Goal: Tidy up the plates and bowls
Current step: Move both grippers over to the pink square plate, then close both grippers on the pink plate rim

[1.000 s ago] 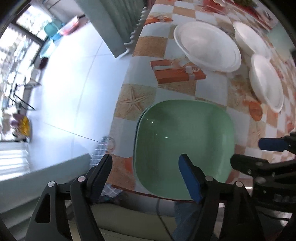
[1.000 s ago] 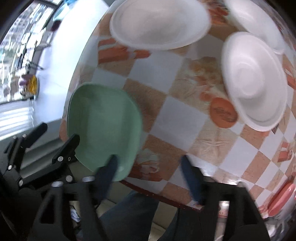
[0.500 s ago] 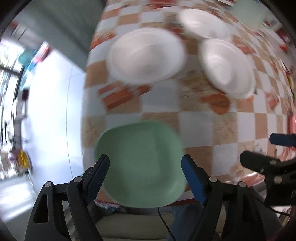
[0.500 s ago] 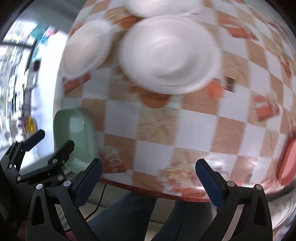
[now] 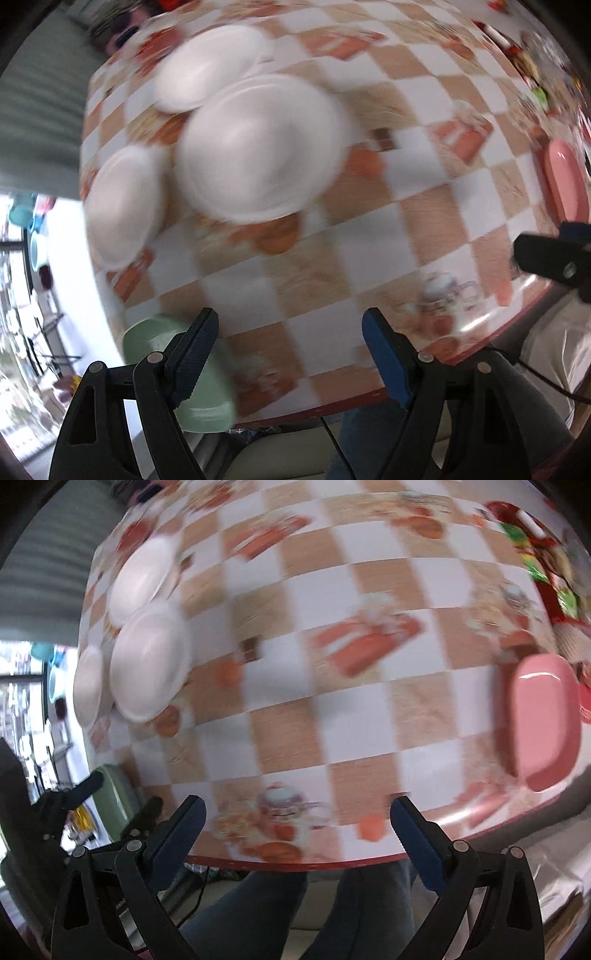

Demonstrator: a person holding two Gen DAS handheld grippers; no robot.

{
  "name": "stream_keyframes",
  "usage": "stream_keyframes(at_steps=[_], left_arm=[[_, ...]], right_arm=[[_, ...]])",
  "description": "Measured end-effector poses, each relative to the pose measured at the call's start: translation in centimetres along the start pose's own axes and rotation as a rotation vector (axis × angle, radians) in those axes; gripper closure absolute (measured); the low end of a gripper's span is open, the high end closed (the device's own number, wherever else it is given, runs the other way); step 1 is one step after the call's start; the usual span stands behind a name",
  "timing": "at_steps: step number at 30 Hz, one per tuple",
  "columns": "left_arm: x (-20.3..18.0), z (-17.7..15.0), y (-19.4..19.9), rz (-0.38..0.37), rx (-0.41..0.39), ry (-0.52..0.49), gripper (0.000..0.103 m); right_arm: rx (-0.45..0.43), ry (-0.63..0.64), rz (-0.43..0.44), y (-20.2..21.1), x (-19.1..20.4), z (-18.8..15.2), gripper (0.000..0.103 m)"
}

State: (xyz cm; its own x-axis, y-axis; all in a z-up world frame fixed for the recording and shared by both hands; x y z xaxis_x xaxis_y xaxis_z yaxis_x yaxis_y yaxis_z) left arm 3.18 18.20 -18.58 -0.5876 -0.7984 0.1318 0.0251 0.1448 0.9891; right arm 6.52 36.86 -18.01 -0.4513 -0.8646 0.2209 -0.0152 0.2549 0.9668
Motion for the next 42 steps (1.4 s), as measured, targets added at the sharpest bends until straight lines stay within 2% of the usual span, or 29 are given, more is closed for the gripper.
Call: stream_keyframes(at_steps=[7, 14, 18, 23, 27, 34, 42], left_arm=[[-7.3, 4.4, 2.0, 0.008, -0.003, -0.083, 0.020], [-13.7, 6.9, 2.8, -0.023, 0.007, -0.131, 0.020], [-17.1, 8.0, 2.9, -0.033, 0.013, -0.139, 0.020], [-20.4, 9.6, 2.9, -0.087, 0.017, -0.119, 0.020], [-22.7, 10.8, 2.6, -0.121, 0.013, -0.100, 0.020], [-26.3, 12.5, 1.3, -0.158, 0.013, -0.058, 0.020], [-28.1, 14.4, -1.1, -0.170, 0.020, -0.008, 0.020]], right_arm=[[-0.048, -0.078, 0.008, 3.1, -8.9, 1.3, 0.002], [-0.051, -0.160, -0.005, 4.2, -17.3, 0.8, 0.002], [-0.066, -0.189, -0.028, 4.8, -21.6, 0.7, 0.002], [-0.052, -0.198, -0.088, 4.4, -26.3, 1.0, 0.002], [-0.036, -0.177, -0.139, 3.6, -28.6, 1.6, 0.002], [-0.035, -0.085, -0.229, 2.1, -29.9, 2.9, 0.002], [-0.038, -0.019, -0.247, 0.2, -29.6, 4.7, 0.003]])
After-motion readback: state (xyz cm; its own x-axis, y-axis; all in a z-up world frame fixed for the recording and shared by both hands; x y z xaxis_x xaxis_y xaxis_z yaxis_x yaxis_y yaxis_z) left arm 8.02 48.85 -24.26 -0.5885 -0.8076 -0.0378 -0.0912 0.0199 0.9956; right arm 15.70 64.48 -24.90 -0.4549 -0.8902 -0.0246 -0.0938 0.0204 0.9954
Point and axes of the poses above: each gripper's, at about its wrist camera, not at the fingertips, and y roughly against the way its jaws point, x to its left, z to its top, the point moved 10 cm from there along -y, roughly the way its jaws point, and after that the axes turned 6 degrees about -y, right-handed, at the moved point
